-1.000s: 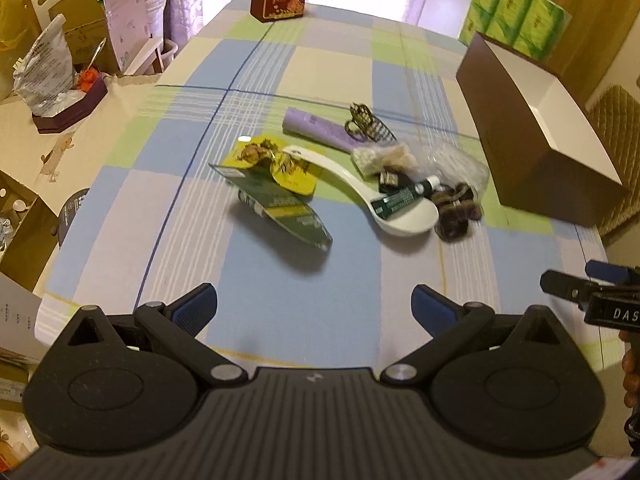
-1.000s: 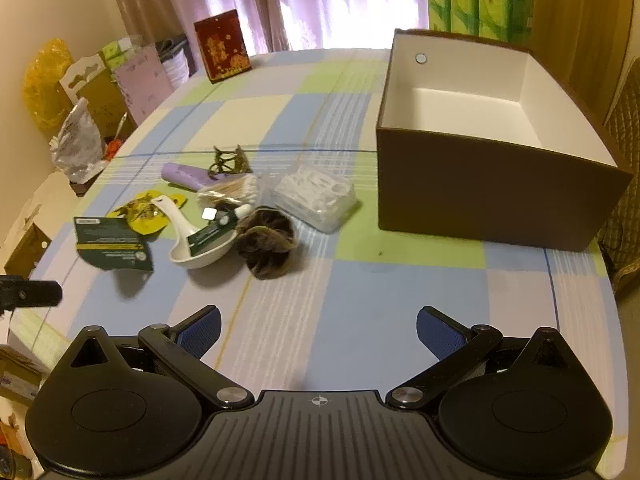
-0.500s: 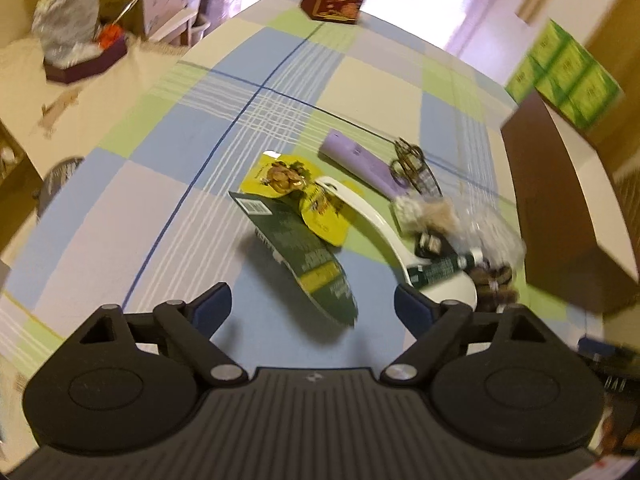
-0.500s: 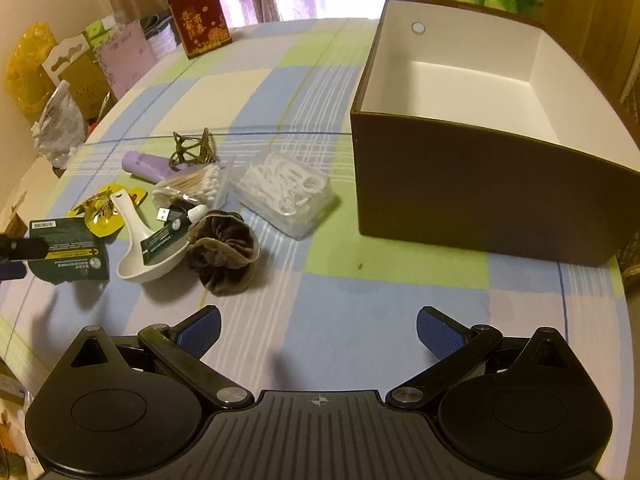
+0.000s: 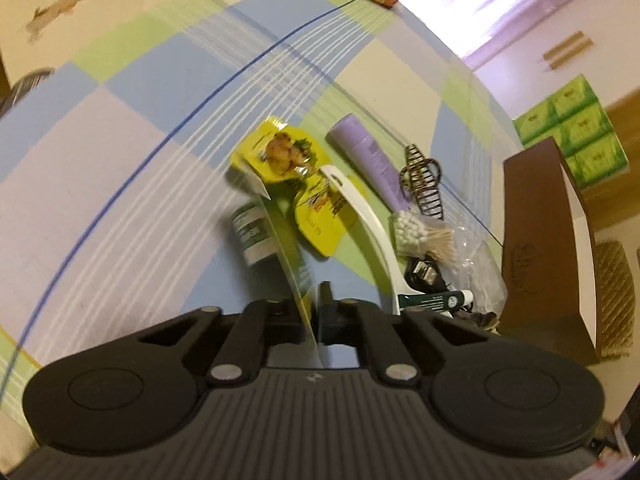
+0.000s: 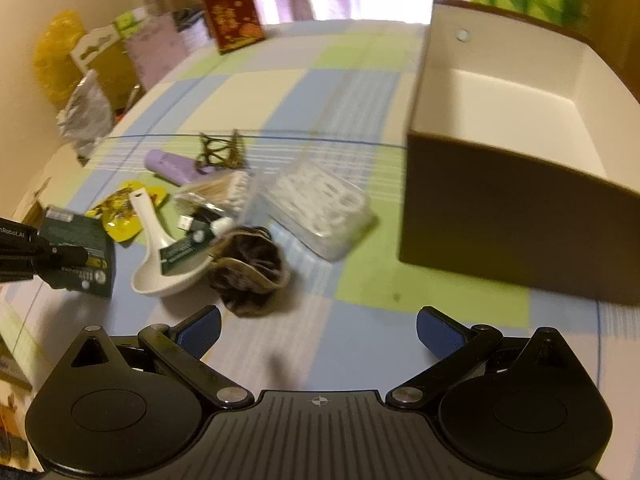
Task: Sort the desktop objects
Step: 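Move both tools toward the scattered items on the table, then grasp the brown fabric pouch with the right tool while the left tool grasps the white jar, then carry the pouch and jar into the brown box with both tools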
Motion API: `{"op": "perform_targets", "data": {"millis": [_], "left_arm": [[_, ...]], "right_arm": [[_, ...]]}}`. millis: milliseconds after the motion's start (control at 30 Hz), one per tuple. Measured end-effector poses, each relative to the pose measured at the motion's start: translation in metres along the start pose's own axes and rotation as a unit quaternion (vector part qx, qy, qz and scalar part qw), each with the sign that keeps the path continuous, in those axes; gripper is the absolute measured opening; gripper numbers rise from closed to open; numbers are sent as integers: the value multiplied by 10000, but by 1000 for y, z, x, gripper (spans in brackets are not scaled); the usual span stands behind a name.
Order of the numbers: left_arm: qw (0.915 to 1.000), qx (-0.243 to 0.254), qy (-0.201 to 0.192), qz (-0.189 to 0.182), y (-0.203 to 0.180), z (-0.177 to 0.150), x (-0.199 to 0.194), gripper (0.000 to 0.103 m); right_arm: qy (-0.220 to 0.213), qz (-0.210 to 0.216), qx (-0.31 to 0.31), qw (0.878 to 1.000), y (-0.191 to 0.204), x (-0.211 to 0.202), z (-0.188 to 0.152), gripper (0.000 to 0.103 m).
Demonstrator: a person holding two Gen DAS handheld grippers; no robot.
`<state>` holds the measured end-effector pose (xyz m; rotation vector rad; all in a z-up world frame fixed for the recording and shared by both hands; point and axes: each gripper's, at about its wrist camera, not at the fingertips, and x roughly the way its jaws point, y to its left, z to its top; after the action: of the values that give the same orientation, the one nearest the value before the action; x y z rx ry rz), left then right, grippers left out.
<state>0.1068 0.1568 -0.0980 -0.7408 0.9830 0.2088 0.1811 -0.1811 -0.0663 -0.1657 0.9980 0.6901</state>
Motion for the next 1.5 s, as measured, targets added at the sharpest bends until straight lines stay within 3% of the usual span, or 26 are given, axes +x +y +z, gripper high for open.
{"op": "perform_targets", "data": {"millis": [133,233,467,533,667,700,967,1133,1500], "left_arm": [[9992,393,-61,102,-5,-2,-14,0],[9989,462,-56,59,-6,-7,-25,0],[9986,513,-71,111,-7,-16,-38,0],[9985,522,-85,132,-7,-18,-40,0],[9984,530,-102,186,-6,-19,-42,0],[9984,529,-106,179,-6,-20,-42,0],[9969,767,-145,11,-22,-21,-50,0],[9940,1044,-169,-281,-46,-20,-54,0],[9759,1859,-163,-1134,-132,-13,-44,0]], "right_arm": [[-132,129,-592,9981,15,6,3,101],[-239,155,-1281,9914,31,13,4,79],[-275,150,-2241,9741,56,37,2,68],[-274,129,-2401,9703,60,45,0,59],[-153,168,-2527,9673,61,56,-3,27],[-138,207,-2482,9684,60,54,-4,23],[-24,470,-1721,9840,36,6,-4,21],[-117,367,-1155,9926,14,-17,-1,21],[-471,145,-304,9983,-33,-63,1,21]]}}
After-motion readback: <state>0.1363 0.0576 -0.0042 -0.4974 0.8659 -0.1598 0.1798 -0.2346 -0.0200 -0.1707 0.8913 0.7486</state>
